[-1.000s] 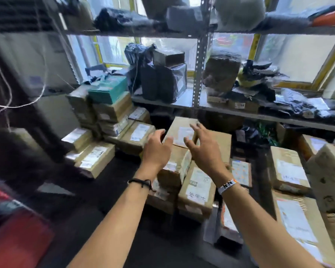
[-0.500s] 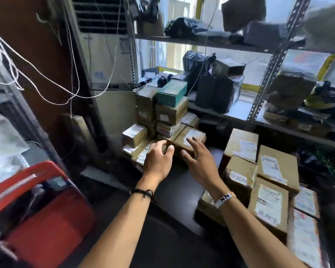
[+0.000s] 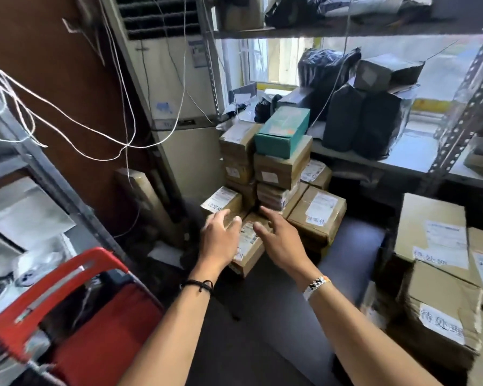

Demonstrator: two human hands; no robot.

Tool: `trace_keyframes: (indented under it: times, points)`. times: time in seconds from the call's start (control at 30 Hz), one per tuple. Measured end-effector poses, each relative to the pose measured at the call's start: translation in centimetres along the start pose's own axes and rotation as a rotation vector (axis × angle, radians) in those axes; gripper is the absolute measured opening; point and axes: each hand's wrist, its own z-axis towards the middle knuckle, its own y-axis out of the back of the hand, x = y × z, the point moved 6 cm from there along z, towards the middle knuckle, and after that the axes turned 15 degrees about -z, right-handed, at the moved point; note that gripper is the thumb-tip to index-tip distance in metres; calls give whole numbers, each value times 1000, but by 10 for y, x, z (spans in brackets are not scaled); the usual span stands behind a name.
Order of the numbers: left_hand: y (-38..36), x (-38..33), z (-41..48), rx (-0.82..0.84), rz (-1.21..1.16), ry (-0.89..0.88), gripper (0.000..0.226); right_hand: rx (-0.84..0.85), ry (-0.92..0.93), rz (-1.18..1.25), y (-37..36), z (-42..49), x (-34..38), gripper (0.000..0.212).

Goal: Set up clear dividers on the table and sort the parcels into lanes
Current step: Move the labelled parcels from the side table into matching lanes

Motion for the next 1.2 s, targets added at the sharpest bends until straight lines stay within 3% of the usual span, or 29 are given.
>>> trace_keyframes:
  times: [0.2, 0.4, 0.57, 0.7, 0.93, 1.03, 1.2]
  points:
    - [22, 20, 74, -54, 47, -27, 39, 104, -77, 136, -45, 72, 0, 59]
    - [29, 58, 141, -48, 44, 61, 40, 227, -203, 239, -91, 118, -10, 60]
    - [24, 90, 205, 11, 27, 115, 43, 265, -302, 279, -131, 150, -18, 64]
    - [7, 121, 261, 168, 37, 171, 53, 230, -413, 281, -154, 182, -21, 68]
    - [-16, 184, 314, 360, -232, 462, 53, 139, -586, 339, -192, 212, -21, 57]
    - [-29, 206, 315, 464, -358, 601, 41, 152, -627, 418, -209, 220, -18, 50]
    - [-36, 203, 306, 476, -482, 603, 32, 98, -647, 488, -221, 216, -16, 54]
